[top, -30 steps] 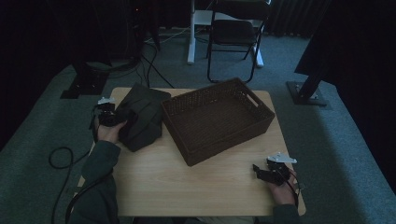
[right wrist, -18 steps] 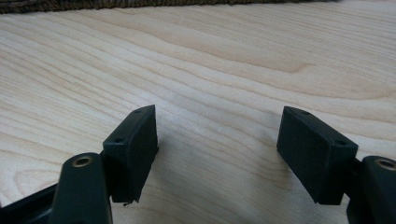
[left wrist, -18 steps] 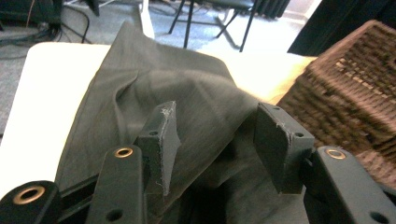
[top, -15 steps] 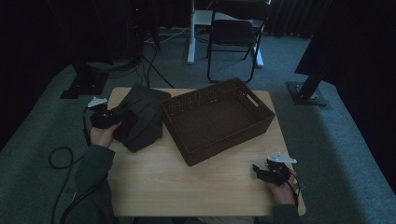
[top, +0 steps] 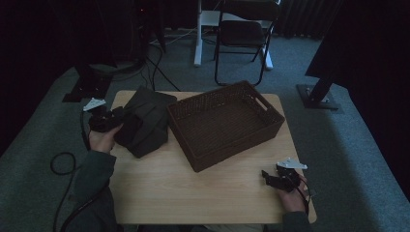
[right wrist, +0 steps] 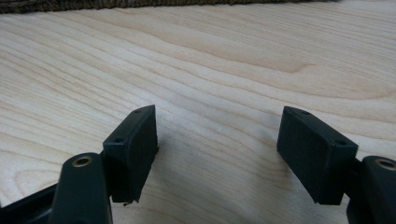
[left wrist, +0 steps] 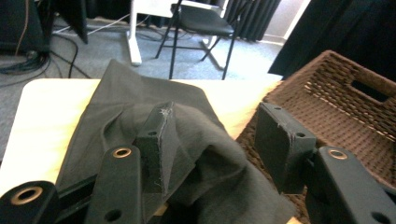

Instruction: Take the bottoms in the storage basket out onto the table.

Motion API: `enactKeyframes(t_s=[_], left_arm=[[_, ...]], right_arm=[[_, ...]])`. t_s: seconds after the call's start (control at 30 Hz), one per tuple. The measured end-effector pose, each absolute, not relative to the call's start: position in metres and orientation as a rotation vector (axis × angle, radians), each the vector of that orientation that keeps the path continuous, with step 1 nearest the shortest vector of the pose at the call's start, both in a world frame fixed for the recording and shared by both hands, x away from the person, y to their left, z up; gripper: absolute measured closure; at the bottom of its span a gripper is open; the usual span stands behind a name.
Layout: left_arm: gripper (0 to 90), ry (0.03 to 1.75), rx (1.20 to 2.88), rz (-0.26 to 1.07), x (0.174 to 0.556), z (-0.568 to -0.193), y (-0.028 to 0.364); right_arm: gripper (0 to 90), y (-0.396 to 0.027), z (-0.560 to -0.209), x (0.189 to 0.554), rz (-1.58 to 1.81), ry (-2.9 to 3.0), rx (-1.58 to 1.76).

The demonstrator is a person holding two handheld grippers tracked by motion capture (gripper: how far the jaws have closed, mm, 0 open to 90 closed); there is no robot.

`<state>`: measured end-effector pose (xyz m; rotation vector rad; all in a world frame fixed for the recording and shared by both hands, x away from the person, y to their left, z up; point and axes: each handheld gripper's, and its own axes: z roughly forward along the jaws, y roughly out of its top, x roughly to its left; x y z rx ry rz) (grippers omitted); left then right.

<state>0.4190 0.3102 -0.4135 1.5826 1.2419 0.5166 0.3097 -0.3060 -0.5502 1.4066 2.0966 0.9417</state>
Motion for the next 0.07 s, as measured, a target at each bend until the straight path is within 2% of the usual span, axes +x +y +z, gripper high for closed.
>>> enactKeyframes(t_s=[0.07], left_arm=[[49.8,1.227,1.609,0.541,0.4167,-0.4108,0.3084]], right_arm=[[28.5,-0.3060,-0.5502,0.3097,0.942,2.097,1.407]])
